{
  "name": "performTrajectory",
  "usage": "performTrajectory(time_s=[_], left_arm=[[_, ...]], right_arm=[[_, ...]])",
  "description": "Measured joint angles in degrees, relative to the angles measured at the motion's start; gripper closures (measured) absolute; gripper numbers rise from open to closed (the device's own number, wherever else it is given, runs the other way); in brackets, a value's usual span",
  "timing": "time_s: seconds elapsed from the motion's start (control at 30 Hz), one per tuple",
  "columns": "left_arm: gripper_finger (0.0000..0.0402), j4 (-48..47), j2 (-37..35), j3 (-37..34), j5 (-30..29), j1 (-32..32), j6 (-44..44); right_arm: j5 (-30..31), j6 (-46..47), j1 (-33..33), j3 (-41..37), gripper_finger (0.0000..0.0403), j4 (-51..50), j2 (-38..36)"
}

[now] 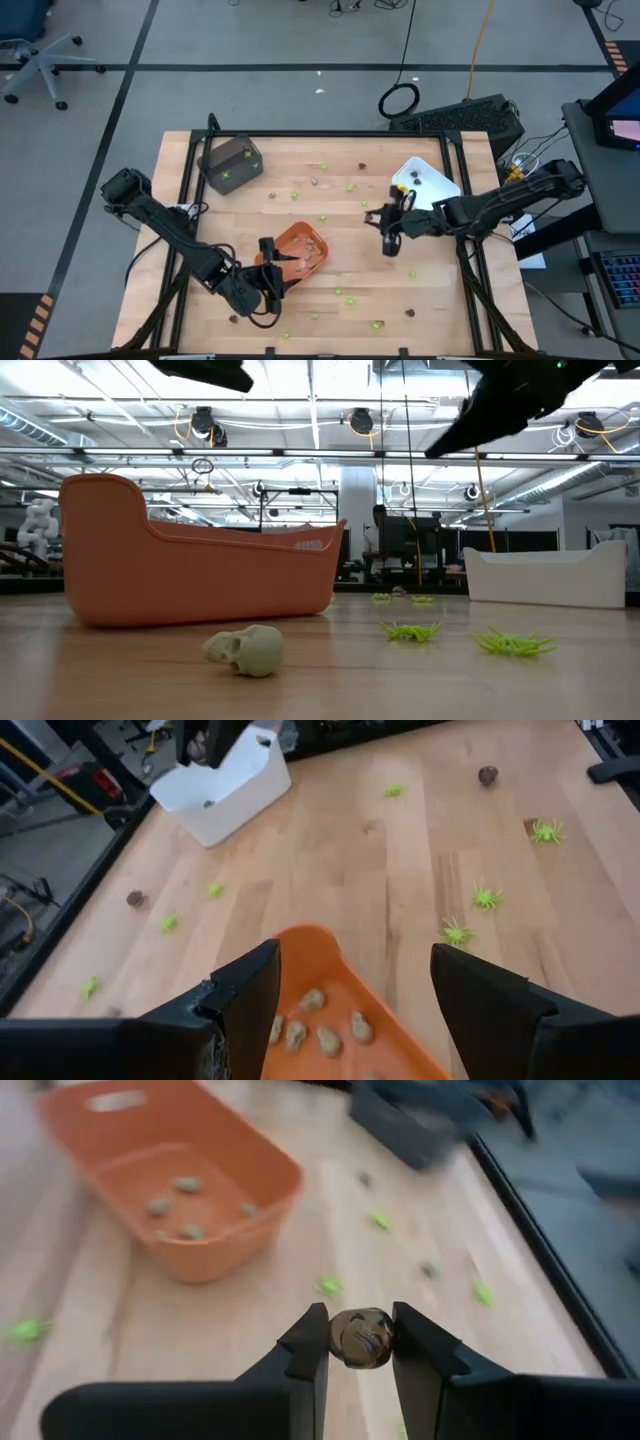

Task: Sort Halloween decoration
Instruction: Put the small transparent skull toy into the white bin

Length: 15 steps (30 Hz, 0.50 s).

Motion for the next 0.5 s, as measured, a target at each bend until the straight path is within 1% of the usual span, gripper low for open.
performTrajectory(time_s=[0.07, 0.23, 0.37, 0.5], left_arm=[[0.0148, -1.70, -0.80, 0.00, -0.28, -0.40, -1.95], [0.0148, -4.48, -2.79, 0.02, -1.64, -0.92, -6.42], [0.0148, -6.74, -3.06, 0.04, -1.74, -1.87, -8.04], [0.0148, -9.41, -3.17, 0.04, -1.73, -2.70, -11.94]], right_arm=[[1.74, 4.58, -1.52, 0.00, 0.0342, -2.77, 0.00], [1.86, 14.01, -7.51, 0.00, 0.0342, -12.83, 0.00], [1.78, 19.77, -12.43, 0.00, 0.0341, -21.11, 0.00], [1.76, 24.25, -16.26, 0.00, 0.0341, -27.65, -0.38]])
